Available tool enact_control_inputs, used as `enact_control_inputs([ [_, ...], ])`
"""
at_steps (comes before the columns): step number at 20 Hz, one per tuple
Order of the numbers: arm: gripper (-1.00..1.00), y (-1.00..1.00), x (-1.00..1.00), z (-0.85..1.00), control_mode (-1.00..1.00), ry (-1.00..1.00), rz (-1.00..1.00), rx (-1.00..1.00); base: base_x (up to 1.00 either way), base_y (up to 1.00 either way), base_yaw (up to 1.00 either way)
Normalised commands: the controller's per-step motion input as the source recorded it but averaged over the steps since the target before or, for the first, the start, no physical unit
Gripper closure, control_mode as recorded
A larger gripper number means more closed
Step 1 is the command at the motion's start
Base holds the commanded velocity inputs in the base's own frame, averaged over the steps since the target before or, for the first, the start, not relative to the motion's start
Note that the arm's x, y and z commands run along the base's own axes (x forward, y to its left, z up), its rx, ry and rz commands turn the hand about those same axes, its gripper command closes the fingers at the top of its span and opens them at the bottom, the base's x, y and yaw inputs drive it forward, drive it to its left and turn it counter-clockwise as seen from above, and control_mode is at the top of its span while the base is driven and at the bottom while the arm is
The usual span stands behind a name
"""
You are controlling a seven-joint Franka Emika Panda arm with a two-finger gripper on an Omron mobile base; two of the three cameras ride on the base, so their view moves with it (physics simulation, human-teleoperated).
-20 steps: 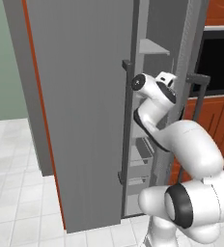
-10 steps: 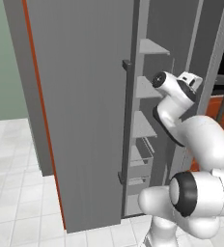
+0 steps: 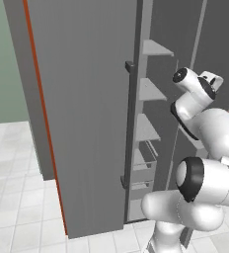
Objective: Open the fridge, grab two sodas, and place both sodas inside the bowl with ice on the dining counter.
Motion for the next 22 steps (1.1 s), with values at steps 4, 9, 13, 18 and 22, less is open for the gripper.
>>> enact_control_inputs([
  [4, -1.00, -0.39, -0.01, -0.19, -1.00, 0.03, 0.00, 0.10, 0.00, 0.00, 0.00],
  [9, -1.00, -0.05, -0.15, -0.09, -1.00, 0.00, 0.00, 0.06, 0.00, 0.00, 0.00],
  [13, -1.00, 0.75, -0.14, -0.06, -1.00, -0.06, 0.00, 0.03, 0.00, 0.00, 0.00],
  [18, -1.00, 1.00, 0.00, 0.00, -1.00, -0.11, 0.00, 0.05, 0.00, 0.00, 0.00],
  [22, -1.00, 1.00, 0.00, 0.00, -1.00, -0.15, 0.00, 0.10, 0.00, 0.00, 0.00],
])
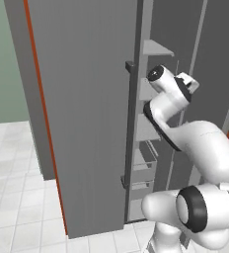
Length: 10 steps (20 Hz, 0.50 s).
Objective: Open the fridge, grab two sodas, and place both sodas inside the bowl with ice on the dining counter.
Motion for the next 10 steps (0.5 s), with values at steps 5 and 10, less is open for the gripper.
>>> enact_control_inputs([
  [5, -1.00, 1.00, -0.03, -0.04, -1.00, -0.14, 0.02, 0.15, 0.00, 0.00, 0.00],
  [10, -1.00, 0.92, -0.08, -0.16, -1.00, -0.16, 0.04, 0.21, 0.00, 0.00, 0.00],
])
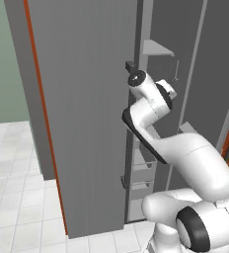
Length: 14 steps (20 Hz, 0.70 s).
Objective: Open the fridge, grab two sodas, and place both sodas inside the bowl with ice on the dining counter.
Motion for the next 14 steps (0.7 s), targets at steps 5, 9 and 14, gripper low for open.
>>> enact_control_inputs([
  [5, -1.00, 0.77, -0.02, -0.24, -1.00, -0.19, 0.05, 0.23, 0.00, 0.00, 0.00],
  [9, -1.00, 0.41, 0.03, -0.17, -1.00, -0.25, 0.09, 0.24, 0.00, 0.00, 0.00],
  [14, -1.00, 0.08, 0.29, 0.00, -1.00, -0.15, 0.09, 0.21, 0.00, 0.00, 0.00],
])
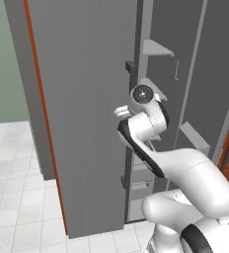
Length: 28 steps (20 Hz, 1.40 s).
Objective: Open the fridge, grab two sodas, and place both sodas inside the bowl with ice on the dining counter.
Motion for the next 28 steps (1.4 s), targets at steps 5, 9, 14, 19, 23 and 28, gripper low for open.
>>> enact_control_inputs([
  [5, -1.00, 0.00, 0.53, 0.00, -1.00, -0.06, 0.04, 0.01, 0.00, 0.00, 0.00],
  [9, -1.00, 0.00, 0.62, 0.00, -1.00, -0.01, 0.06, 0.00, 0.00, 0.00, 0.00],
  [14, -1.00, 0.00, 0.71, 0.00, -1.00, 0.08, 0.10, 0.01, 0.00, 0.00, 0.00],
  [19, -1.00, 0.00, 0.55, 0.00, -1.00, 0.09, 0.08, 0.02, 0.00, 0.00, 0.00],
  [23, -1.00, 0.00, 0.52, -0.01, -1.00, 0.07, 0.04, 0.02, 0.00, 0.00, 0.00],
  [28, 1.00, 0.00, 0.46, -0.08, -1.00, 0.04, 0.01, 0.01, 0.00, 0.00, 0.00],
])
